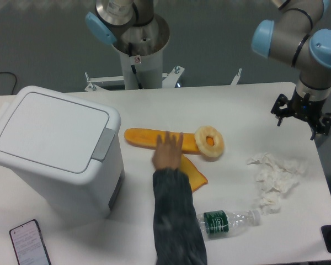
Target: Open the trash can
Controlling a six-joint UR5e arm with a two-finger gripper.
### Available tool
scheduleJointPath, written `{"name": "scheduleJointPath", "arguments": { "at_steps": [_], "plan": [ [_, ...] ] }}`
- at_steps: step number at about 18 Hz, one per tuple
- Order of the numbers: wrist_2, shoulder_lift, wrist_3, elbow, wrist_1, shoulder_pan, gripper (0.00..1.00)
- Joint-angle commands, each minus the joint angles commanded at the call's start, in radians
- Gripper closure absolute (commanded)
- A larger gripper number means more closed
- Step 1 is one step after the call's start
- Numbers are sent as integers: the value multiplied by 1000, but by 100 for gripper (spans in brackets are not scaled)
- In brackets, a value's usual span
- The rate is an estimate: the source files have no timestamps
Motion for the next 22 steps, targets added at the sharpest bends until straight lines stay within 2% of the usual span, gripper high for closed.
{"name": "scheduleJointPath", "arguments": {
  "at_steps": [5,8,11,13,15,20,22],
  "plan": [
    [-3,-5,-11,0,0,-18,0],
    [-3,1,-56,-26,3,-29,0],
    [-24,41,-115,-38,8,-57,0],
    [-58,69,-226,-51,8,-84,0],
    [-63,83,-326,-41,11,-133,0],
    [-103,162,-455,-38,8,-234,0],
    [-162,189,-651,-38,5,-268,32]
  ]
}}
